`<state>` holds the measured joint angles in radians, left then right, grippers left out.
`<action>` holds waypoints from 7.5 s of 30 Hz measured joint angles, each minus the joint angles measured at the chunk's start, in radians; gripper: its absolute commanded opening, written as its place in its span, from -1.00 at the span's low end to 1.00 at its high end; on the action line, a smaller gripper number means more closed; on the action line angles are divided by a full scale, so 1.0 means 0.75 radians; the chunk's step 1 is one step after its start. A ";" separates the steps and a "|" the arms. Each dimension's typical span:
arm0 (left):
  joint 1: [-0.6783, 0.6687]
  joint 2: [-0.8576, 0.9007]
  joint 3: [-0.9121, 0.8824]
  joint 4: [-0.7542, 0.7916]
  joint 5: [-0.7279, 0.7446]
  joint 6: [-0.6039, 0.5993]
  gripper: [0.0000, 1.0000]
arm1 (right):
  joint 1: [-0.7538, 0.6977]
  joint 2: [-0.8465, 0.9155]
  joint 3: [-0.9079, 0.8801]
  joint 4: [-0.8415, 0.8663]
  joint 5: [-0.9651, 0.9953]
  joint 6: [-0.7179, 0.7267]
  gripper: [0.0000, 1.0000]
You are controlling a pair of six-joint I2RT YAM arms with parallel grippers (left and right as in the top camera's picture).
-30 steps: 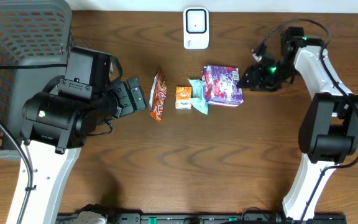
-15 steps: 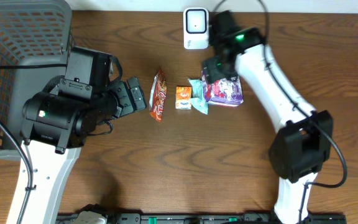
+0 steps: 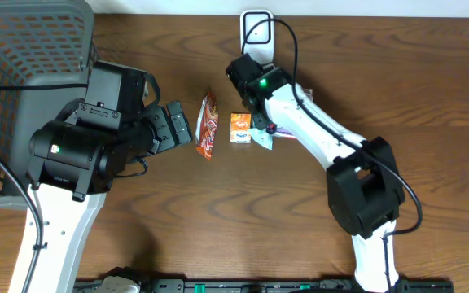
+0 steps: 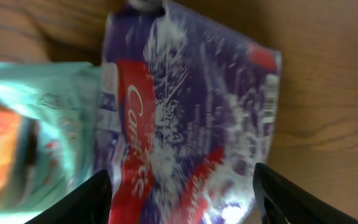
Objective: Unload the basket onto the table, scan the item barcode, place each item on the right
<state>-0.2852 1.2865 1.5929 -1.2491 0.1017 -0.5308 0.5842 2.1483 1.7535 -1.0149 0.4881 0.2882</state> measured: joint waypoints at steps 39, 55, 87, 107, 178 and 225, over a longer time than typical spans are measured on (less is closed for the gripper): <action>0.000 0.000 0.000 0.000 0.000 0.000 0.96 | -0.355 0.024 0.357 -0.143 -0.678 -0.200 0.01; 0.000 0.000 0.000 0.000 0.000 0.000 0.96 | -0.122 0.320 0.336 -0.097 -0.104 0.146 -0.17; 0.001 0.000 0.000 0.000 0.000 0.000 0.96 | -0.823 0.096 0.461 -0.309 -1.901 -0.423 -0.98; 0.001 0.000 0.000 0.000 0.000 0.000 0.96 | -1.054 0.143 0.536 -0.585 -1.325 -0.436 0.54; 0.000 0.000 0.000 0.000 0.000 0.000 0.96 | -0.843 0.064 0.275 0.710 -1.027 0.305 -0.98; 0.000 0.000 0.000 0.000 0.000 0.000 0.96 | -0.933 0.194 0.289 0.344 -1.876 0.295 0.37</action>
<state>-0.2852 1.2865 1.5929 -1.2491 0.1017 -0.5308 -0.1154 2.2936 1.9701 -0.7567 -0.9188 0.5095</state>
